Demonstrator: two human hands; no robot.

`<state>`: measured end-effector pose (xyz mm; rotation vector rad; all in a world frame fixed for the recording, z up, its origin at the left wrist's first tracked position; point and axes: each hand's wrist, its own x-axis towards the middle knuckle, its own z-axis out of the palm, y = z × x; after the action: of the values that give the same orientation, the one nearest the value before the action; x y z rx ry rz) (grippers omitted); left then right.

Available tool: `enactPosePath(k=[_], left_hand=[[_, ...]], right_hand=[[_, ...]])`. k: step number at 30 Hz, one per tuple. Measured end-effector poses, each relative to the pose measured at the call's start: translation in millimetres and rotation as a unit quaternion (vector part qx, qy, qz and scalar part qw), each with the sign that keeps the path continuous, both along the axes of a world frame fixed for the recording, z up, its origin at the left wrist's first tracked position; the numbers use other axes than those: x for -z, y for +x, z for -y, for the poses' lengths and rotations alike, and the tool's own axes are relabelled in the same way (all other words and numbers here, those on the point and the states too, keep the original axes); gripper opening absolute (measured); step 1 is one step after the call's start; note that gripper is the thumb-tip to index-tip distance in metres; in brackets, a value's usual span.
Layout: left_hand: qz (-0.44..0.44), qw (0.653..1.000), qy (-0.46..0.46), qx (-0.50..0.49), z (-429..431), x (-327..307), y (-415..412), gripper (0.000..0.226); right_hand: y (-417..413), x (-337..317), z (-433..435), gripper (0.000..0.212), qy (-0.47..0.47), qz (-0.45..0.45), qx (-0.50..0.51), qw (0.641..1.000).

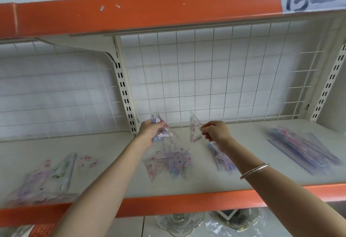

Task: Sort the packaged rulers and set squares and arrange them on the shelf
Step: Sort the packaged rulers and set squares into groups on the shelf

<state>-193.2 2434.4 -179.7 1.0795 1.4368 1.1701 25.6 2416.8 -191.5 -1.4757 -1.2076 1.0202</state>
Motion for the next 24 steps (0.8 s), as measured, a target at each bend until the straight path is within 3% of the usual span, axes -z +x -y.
enactPosePath(k=[5,12,16,20,24], left_hand=[[0.017,1.000,0.002,0.011,3.9,0.5,16.1,0.007],[0.038,0.997,-0.012,0.065,4.7,0.9,66.5,0.007],[0.062,0.993,-0.034,0.099,7.0,0.4,91.6,0.007],[0.065,0.988,-0.054,0.132,10.1,0.9,109.6,0.006],[0.060,0.985,-0.074,0.147,12.0,1.2,120.5,0.008]], right_hand=[[20.7,-1.0,-1.9,0.015,0.010,0.060,0.063,0.996],[69.3,9.3,3.0,0.018,-0.016,0.077,0.155,0.985],[93.9,23.8,7.1,0.016,-0.098,0.123,0.113,0.981],[107.1,42.1,12.3,0.023,-0.126,0.228,0.127,0.957],[109.6,40.6,21.2,0.024,-0.135,0.224,0.102,0.960]])
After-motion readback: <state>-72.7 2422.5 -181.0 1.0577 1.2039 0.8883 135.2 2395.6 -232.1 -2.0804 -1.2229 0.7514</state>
